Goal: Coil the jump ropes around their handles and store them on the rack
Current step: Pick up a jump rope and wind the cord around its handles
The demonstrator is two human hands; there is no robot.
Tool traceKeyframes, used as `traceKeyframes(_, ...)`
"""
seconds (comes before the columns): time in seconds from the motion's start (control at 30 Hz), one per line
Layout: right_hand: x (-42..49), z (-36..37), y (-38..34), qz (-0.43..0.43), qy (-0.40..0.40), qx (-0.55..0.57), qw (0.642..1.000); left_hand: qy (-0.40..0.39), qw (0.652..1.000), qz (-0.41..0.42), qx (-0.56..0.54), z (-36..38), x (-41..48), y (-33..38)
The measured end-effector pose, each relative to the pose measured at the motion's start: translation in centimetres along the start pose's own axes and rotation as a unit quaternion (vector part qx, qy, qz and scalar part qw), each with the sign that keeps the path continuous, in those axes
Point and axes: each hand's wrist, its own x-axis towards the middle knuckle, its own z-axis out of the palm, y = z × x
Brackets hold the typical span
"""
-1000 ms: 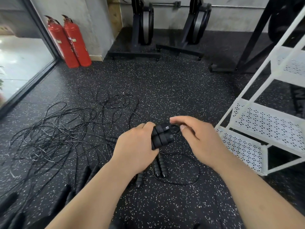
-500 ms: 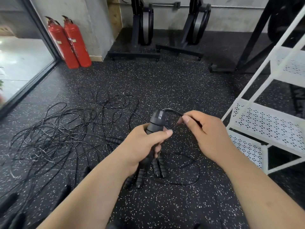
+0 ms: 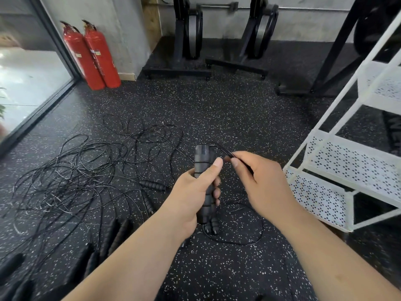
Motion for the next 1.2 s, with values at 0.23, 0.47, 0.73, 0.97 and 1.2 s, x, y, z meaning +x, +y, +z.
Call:
traceKeyframes(0.23, -1.1, 2.1, -1.4, -0.025, -0.036, -0.011, 0.999, 0.062, 0.989, -0.021, -0.134, -0.2, 0.3, -0.2)
traceKeyframes(0.47, -2.2, 3.6, -1.8, -0.072, -0.048, -0.067, 0.994, 0.115, 0.975, -0.027, -0.189, -0.5, 1.0, 0.2)
traceKeyframes(0.73, -3.1, 3.6, -2.7, -0.094, -0.054, -0.117, 0.987, 0.161, 0.954, -0.014, -0.251, -1.2, 2.0, 0.4)
traceKeyframes(0.97, -4.5, 3.7, -3.9, -0.091, -0.082, -0.159, 0.98, 0.135, 0.951, 0.003, -0.278, -1.2, 1.6, 1.2)
traceKeyframes(1.2, -4.5, 3.9, -3.6, -0.113, -0.072, -0.185, 0.974, 0.119, 0.948, -0.059, -0.288, -0.2, 0.1, 0.5)
